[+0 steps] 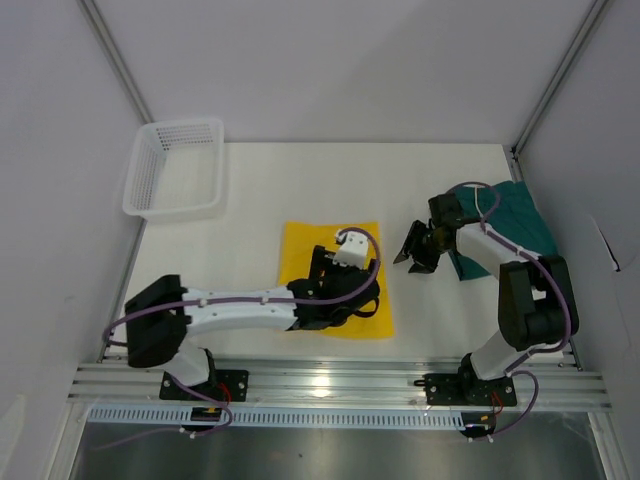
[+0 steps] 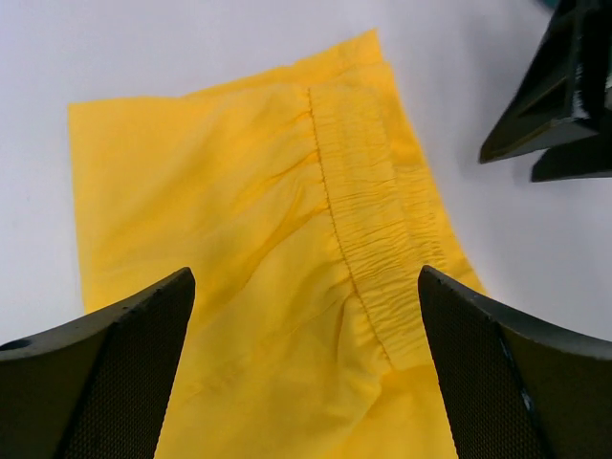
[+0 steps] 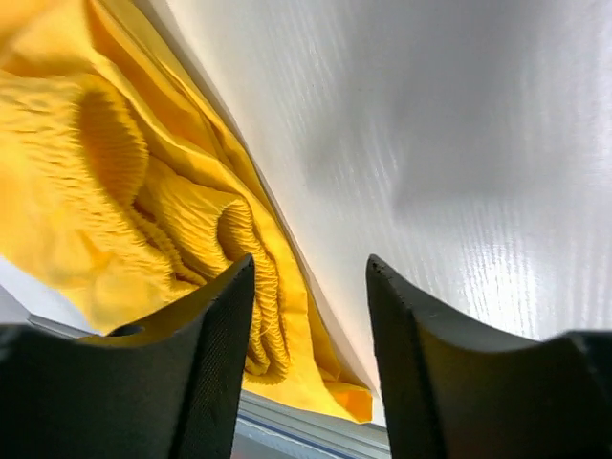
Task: Fold and stack the shorts
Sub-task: Fold the shorts
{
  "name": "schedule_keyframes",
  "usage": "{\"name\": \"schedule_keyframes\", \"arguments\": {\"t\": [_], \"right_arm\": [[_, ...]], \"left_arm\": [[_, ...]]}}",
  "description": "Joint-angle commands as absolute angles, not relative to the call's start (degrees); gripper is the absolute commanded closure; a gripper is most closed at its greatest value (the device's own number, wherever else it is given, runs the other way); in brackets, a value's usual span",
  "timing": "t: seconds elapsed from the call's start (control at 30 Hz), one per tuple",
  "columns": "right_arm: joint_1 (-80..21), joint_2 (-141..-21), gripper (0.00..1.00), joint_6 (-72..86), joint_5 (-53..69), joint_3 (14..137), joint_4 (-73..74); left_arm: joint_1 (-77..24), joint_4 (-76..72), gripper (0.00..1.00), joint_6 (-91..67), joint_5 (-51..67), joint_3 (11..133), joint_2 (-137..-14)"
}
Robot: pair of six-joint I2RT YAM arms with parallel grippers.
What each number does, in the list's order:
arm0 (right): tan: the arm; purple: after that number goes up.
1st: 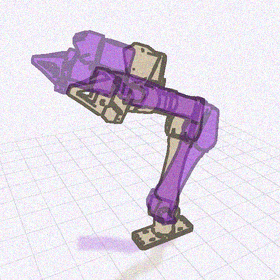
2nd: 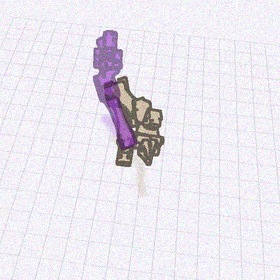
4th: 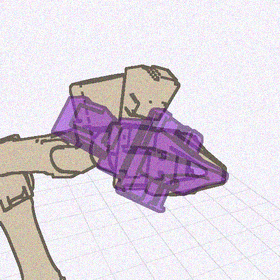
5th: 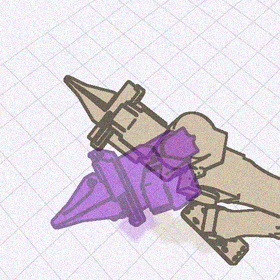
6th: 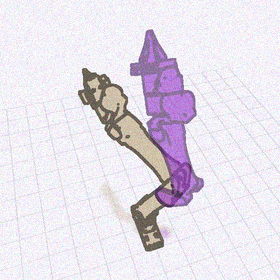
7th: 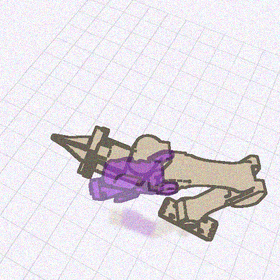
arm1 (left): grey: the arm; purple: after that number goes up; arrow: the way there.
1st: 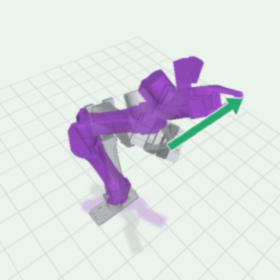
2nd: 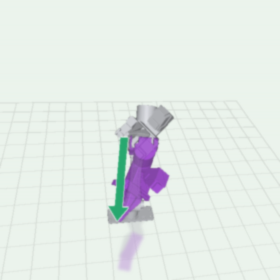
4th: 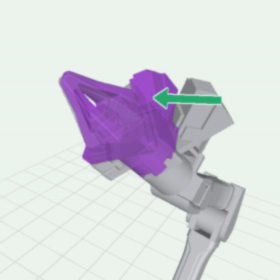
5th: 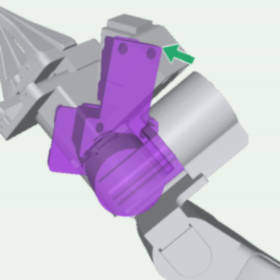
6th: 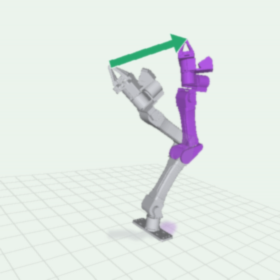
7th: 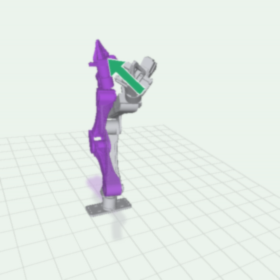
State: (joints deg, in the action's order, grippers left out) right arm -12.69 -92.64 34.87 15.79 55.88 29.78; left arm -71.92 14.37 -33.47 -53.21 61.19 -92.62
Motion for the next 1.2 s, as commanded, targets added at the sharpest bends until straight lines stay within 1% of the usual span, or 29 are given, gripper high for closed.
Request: {"name": "schedule_keyframes", "arguments": {"t": [0.0, 0.07, 0.17, 0.23, 0.37, 0.4, 0.43, 0.47, 0.57, 0.63, 0.8, 1.1, 1.17], "right_arm": [[-11.3, -88.2, 0.45, 32.6, 17.0, 56.3, 29.6], [-11.2, -85.8, 0.34, 32.0, 19.3, 55.1, 27.7], [-11.2, -83.9, 0.28, 31.9, 21.8, 53.6, 24.2], [-11.4, -82.6, 0.26, 32.3, 24.7, 52.2, 22.8], [-14.1, -81.5, 0.24, 34.3, 26.1, 51.0, 20.7], [-15.1, -81.2, 0.18, 35.1, 24.5, 51.1, 20.6], [-16.2, -81.2, 0.16, 35.2, 23.3, 51.2, 20.5], [-18.2, -81.2, 0.09, 35.5, 22.0, 51.5, 20.7], [-20.3, -82.1, 0.07, 35.9, 17.5, 53.1, 21.4], [-20.8, -83.5, 0.07, 36.2, 17.0, 54.2, 21.5], [-21.4, -86.5, 0.07, 37.2, 17.3, 56.8, 21.4], [-23.8, -95.2, 0.07, 37.4, 16.4, 61.4, 21.0], [-24.5, -96.6, 0.07, 37.4, 16.2, 62.4, 21.2]], "left_arm": [[-70.7, 5.5, 0.01, -31.1, -47.6, 56.0, -80.7], [-68.8, 3.9, 0.01, -31.1, -42.5, 52.1, -77.1], [-64.8, 3.0, 0.01, -31.5, -33.4, 49.1, -71.8], [-62.4, 2.9, 0.01, -31.6, -29.3, 47.4, -70.1], [-61.0, 4.2, 0.01, -30.8, -27.2, 46.6, -71.3], [-60.9, 4.4, 0.01, -30.9, -26.8, 47.0, -72.0], [-60.8, 4.7, 0.01, -31.2, -26.3, 47.2, -73.5], [-60.8, 4.7, 0.01, -31.4, -25.0, 47.4, -74.4], [-60.9, 4.0, 0.02, -32.2, -23.0, 48.8, -78.1], [-61.4, 2.6, 0.02, -31.9, -20.7, 49.6, -79.6], [-63.5, 2.6, 0.02, -30.9, -20.2, 53.6, -85.4], [-66.4, 8.1, 0.02, -30.1, -23.3, 63.7, -94.4], [-66.4, 9.5, 0.02, -30.4, -24.4, 64.2, -96.4]]}}
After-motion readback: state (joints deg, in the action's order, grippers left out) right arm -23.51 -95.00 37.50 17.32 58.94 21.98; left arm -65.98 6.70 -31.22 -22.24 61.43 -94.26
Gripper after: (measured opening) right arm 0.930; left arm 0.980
